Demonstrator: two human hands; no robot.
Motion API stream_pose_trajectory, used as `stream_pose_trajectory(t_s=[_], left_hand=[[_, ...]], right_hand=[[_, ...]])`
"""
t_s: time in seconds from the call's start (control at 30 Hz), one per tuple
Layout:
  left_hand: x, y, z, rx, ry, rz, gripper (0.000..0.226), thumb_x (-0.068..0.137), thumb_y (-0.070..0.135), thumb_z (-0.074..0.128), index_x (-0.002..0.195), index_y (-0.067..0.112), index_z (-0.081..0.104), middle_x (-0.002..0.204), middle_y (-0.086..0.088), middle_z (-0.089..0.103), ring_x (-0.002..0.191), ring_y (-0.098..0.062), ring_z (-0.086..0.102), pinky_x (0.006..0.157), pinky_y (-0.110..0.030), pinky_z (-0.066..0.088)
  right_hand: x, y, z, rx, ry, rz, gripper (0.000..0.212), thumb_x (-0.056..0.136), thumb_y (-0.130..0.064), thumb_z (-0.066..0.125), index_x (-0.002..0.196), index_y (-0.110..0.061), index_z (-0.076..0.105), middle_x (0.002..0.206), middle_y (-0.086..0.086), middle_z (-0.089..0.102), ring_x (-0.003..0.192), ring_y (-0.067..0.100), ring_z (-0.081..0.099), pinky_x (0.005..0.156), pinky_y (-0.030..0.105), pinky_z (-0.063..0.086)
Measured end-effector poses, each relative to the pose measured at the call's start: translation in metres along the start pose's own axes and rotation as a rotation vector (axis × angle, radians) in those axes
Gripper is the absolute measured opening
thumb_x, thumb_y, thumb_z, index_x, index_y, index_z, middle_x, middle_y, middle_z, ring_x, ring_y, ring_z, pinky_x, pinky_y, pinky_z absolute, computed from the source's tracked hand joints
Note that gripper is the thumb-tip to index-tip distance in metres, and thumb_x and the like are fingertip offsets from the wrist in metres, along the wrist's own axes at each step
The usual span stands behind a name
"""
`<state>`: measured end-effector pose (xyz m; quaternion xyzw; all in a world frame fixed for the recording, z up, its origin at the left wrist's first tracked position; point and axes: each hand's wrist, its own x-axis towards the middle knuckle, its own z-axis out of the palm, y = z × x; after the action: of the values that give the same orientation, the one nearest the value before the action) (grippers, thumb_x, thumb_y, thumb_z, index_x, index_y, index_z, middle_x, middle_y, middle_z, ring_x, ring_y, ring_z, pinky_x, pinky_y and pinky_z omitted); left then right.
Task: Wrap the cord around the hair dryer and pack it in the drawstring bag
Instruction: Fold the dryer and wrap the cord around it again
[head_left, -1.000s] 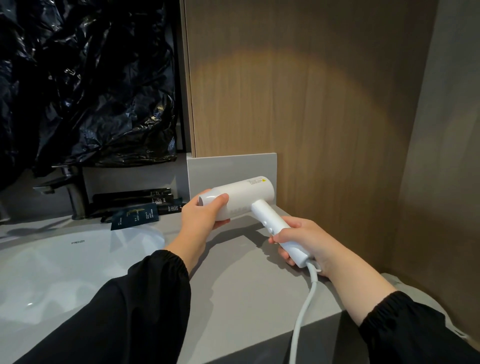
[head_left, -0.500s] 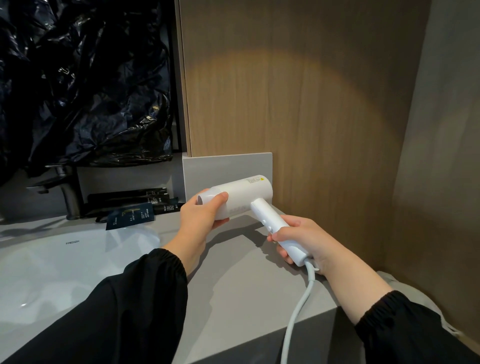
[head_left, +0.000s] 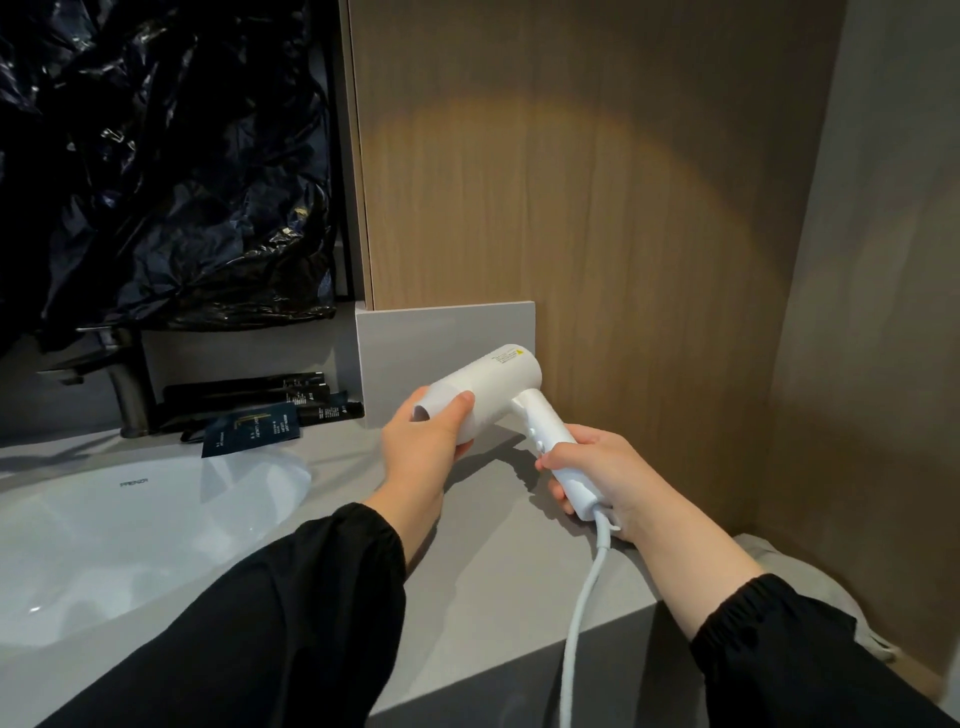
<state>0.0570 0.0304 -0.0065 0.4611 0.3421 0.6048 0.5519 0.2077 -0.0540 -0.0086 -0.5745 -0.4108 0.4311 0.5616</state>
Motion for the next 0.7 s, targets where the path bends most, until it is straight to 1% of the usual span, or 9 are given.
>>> stream_pose_trajectory(t_s=[0.07, 0.1, 0.17, 0.23, 0.33, 0.43, 0.53, 0.6, 0.7], left_hand=[[-0.007, -0.006, 0.008, 0.087, -0.037, 0.020, 0.014, 0.083, 0.019, 0.071, 0.091, 0.025, 0.061, 0.091, 0.000, 0.062, 0.084, -0.020, 0.061, 0.081, -0.042, 0.058], [-0.009, -0.007, 0.010, 0.128, -0.050, 0.023, 0.015, 0.083, 0.022, 0.070, 0.094, 0.025, 0.060, 0.093, 0.000, 0.061, 0.084, -0.020, 0.061, 0.082, -0.043, 0.057], [-0.007, -0.004, 0.009, 0.208, -0.071, -0.006, 0.026, 0.086, 0.033, 0.066, 0.107, 0.024, 0.054, 0.100, 0.001, 0.058, 0.085, -0.016, 0.059, 0.075, -0.036, 0.056], [-0.004, 0.007, 0.001, 0.237, -0.131, -0.122, 0.031, 0.090, 0.046, 0.056, 0.111, 0.023, 0.052, 0.102, 0.000, 0.058, 0.085, -0.016, 0.059, 0.069, -0.031, 0.053], [0.007, 0.025, -0.021, 0.161, -0.290, -0.366, 0.053, 0.090, 0.056, 0.049, 0.115, 0.011, 0.059, 0.083, -0.005, 0.063, 0.069, -0.019, 0.062, 0.062, -0.027, 0.051], [0.013, 0.030, -0.036, 0.162, -0.368, -0.466, 0.048, 0.088, 0.047, 0.060, 0.116, 0.009, 0.059, 0.088, -0.011, 0.071, 0.079, -0.026, 0.067, 0.078, -0.037, 0.053], [0.011, 0.023, -0.035, 0.166, -0.368, -0.464, 0.051, 0.078, 0.046, 0.073, 0.114, 0.013, 0.058, 0.102, -0.018, 0.069, 0.093, -0.036, 0.067, 0.093, -0.049, 0.050], [0.009, 0.020, -0.030, 0.133, -0.355, -0.449, 0.048, 0.078, 0.045, 0.071, 0.111, 0.014, 0.057, 0.104, -0.020, 0.066, 0.089, -0.036, 0.064, 0.091, -0.049, 0.048], [0.007, 0.018, -0.026, 0.095, -0.342, -0.427, 0.052, 0.076, 0.046, 0.072, 0.114, 0.015, 0.056, 0.107, -0.022, 0.065, 0.088, -0.036, 0.064, 0.088, -0.047, 0.049]], right_hand=[[0.001, 0.000, -0.001, 0.025, 0.051, -0.003, 0.022, 0.081, 0.001, 0.061, 0.098, -0.014, 0.064, 0.069, 0.014, 0.056, 0.051, 0.019, 0.052, 0.047, 0.025, 0.046], [0.002, 0.000, -0.001, 0.032, 0.063, -0.002, 0.022, 0.081, 0.000, 0.061, 0.098, -0.015, 0.063, 0.069, 0.014, 0.057, 0.052, 0.019, 0.053, 0.048, 0.026, 0.046], [0.001, 0.001, -0.003, 0.047, 0.062, 0.008, 0.024, 0.081, 0.000, 0.062, 0.101, -0.013, 0.063, 0.071, 0.014, 0.057, 0.054, 0.019, 0.053, 0.049, 0.026, 0.047], [0.001, 0.000, -0.005, 0.060, 0.037, 0.012, 0.027, 0.081, 0.001, 0.061, 0.106, -0.010, 0.063, 0.072, 0.013, 0.057, 0.053, 0.019, 0.053, 0.047, 0.025, 0.046], [-0.003, -0.002, -0.008, 0.073, -0.052, 0.003, 0.035, 0.078, -0.001, 0.061, 0.112, -0.011, 0.063, 0.080, 0.014, 0.058, 0.052, 0.019, 0.052, 0.046, 0.025, 0.045], [-0.007, -0.004, -0.009, -0.004, -0.175, -0.021, 0.051, 0.065, -0.011, 0.066, 0.115, -0.020, 0.065, 0.086, 0.013, 0.061, 0.053, 0.019, 0.055, 0.049, 0.026, 0.047], [-0.009, -0.005, -0.008, -0.061, -0.236, -0.030, 0.052, 0.065, -0.017, 0.066, 0.116, -0.026, 0.064, 0.088, 0.011, 0.065, 0.054, 0.018, 0.056, 0.049, 0.027, 0.048], [-0.009, -0.006, -0.008, -0.060, -0.239, -0.033, 0.047, 0.070, -0.019, 0.066, 0.116, -0.026, 0.063, 0.087, 0.009, 0.066, 0.055, 0.018, 0.056, 0.050, 0.027, 0.048], [-0.009, -0.006, -0.009, -0.055, -0.240, -0.060, 0.031, 0.084, -0.012, 0.062, 0.112, -0.026, 0.064, 0.082, 0.007, 0.066, 0.057, 0.017, 0.056, 0.054, 0.029, 0.048]])
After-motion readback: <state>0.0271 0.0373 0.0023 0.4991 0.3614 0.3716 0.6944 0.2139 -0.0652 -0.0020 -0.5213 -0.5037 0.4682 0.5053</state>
